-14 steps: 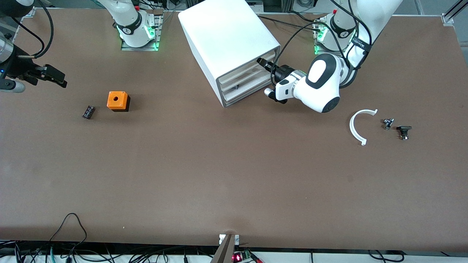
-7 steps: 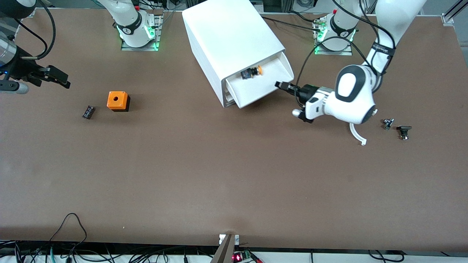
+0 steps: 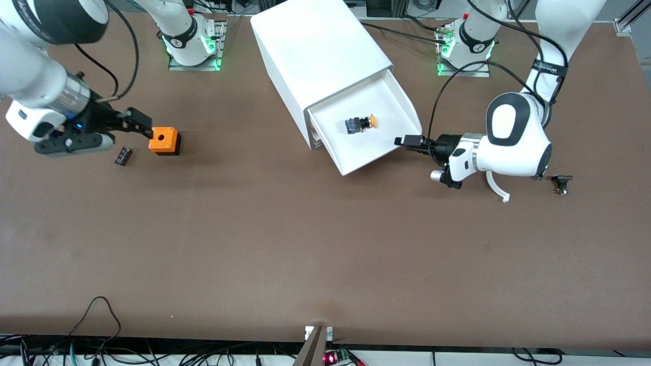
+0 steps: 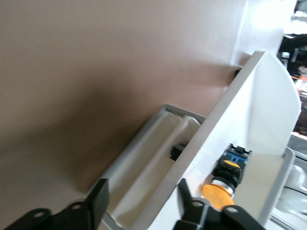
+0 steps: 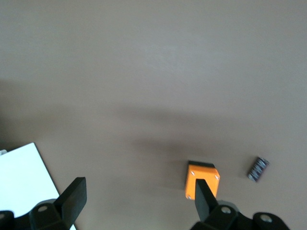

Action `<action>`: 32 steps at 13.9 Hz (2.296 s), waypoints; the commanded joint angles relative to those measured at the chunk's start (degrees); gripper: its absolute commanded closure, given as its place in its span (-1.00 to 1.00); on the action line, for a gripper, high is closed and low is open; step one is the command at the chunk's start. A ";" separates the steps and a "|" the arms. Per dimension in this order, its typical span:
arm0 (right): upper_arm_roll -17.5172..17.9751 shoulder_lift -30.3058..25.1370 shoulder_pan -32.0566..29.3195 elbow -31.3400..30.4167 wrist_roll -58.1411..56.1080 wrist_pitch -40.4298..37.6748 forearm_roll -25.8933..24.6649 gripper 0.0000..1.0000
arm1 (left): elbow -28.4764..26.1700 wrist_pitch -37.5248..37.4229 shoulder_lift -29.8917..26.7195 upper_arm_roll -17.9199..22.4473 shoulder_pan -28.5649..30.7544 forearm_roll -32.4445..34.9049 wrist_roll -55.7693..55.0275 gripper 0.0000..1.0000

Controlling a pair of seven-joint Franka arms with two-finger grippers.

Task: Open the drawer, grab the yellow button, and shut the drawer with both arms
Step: 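Reach the right gripper into the drawer while the left gripper withdraws, then grasp the yellow-capped push button in the drawer with the right gripper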

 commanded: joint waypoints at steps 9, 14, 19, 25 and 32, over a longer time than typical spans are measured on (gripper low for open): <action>4.69 20.16 18.88 22.49 -0.96 3.49 -4.08 -1.00 | 5.23 -0.39 -21.28 10.53 -0.39 32.44 -2.25 -1.00; 19.11 30.27 20.73 34.27 -0.96 3.50 -10.92 -1.00 | 12.25 -13.67 -25.70 11.41 -2.15 46.26 -8.56 -1.00; 26.69 33.09 20.91 34.11 -6.64 9.10 -15.95 -1.00 | 19.45 -14.65 -18.51 11.41 -2.34 49.71 -12.88 -1.00; 26.69 33.71 22.66 28.40 -22.04 12.02 -16.13 -1.00 | 21.23 -16.15 -17.09 11.33 -2.07 49.71 -12.88 -1.00; 26.78 33.89 24.60 26.37 -24.77 9.74 -16.21 -1.00 | 23.61 -19.23 -16.03 11.41 -1.89 49.19 -12.97 -1.00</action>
